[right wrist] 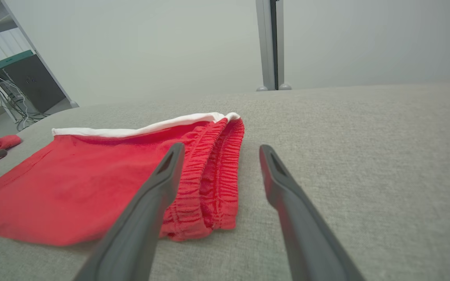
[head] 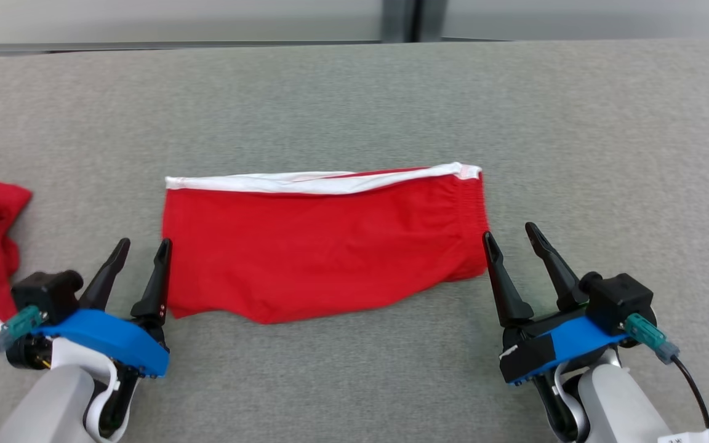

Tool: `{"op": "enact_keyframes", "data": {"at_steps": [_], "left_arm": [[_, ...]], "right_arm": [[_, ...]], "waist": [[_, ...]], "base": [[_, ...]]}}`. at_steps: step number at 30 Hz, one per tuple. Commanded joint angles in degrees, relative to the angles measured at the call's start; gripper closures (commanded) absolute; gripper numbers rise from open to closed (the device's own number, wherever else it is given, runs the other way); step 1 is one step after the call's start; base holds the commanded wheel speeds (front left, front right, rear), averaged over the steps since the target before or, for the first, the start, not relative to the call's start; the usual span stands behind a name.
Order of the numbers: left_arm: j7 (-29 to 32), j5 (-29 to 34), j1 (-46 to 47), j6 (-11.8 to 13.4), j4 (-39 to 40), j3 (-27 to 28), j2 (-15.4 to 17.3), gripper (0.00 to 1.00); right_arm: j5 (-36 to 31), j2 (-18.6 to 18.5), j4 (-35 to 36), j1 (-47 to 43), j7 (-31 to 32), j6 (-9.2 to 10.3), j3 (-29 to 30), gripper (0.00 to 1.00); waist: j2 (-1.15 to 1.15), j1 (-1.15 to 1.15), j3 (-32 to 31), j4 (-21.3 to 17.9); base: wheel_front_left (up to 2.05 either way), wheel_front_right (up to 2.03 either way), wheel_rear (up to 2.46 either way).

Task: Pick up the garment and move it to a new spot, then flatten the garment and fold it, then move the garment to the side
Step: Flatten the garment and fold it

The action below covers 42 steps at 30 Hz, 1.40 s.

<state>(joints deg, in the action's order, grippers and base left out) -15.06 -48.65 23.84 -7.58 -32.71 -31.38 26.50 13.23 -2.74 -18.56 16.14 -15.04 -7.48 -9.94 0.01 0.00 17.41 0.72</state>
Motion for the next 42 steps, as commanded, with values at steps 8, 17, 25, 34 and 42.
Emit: {"op": "enact_keyframes", "data": {"at_steps": [8, 17, 25, 34, 42], "left_arm": [[-0.14, 9.12, -9.22, 0.15, 6.92, 9.66, -4.95, 0.0], [-0.14, 9.84, -12.12, 0.14, 8.37, 10.26, -5.61, 0.0], [-0.14, 10.07, -13.12, 0.14, 10.29, 11.76, -6.37, 0.0], [-0.14, 11.08, -14.71, 0.14, 10.29, 13.06, -6.82, 0.0], [-0.14, 13.14, -17.49, 0.14, 10.42, 13.9, -8.33, 0.0]], "right_arm": [[-4.17, -0.29, -9.3, 4.84, -0.21, -0.01, 3.0, 0.0], [-8.45, -0.32, -22.06, 7.74, -0.05, -0.01, 11.25, 0.0], [0.44, 0.81, -28.12, 6.24, 0.38, -0.26, 0.15, 1.0], [4.89, -0.17, -24.21, 5.39, 0.08, -0.01, 2.83, 1.0], [4.63, -0.33, -19.51, 2.71, -0.13, -0.01, 7.01, 1.0]], "waist": [[-0.01, 0.0, -0.38, 6.35], [-0.01, 0.0, -0.32, 10.67], [-0.01, 0.0, -0.29, 11.25], [-0.01, 0.0, -2.44, 9.75], [-0.01, 0.0, -5.41, 5.85]], "base": [[0.0, 0.0, 0.0], [0.0, 0.0, 0.0], [0.0, 0.0, 0.0], [0.0, 0.0, 0.0], [0.0, 0.0, 0.0]]}}
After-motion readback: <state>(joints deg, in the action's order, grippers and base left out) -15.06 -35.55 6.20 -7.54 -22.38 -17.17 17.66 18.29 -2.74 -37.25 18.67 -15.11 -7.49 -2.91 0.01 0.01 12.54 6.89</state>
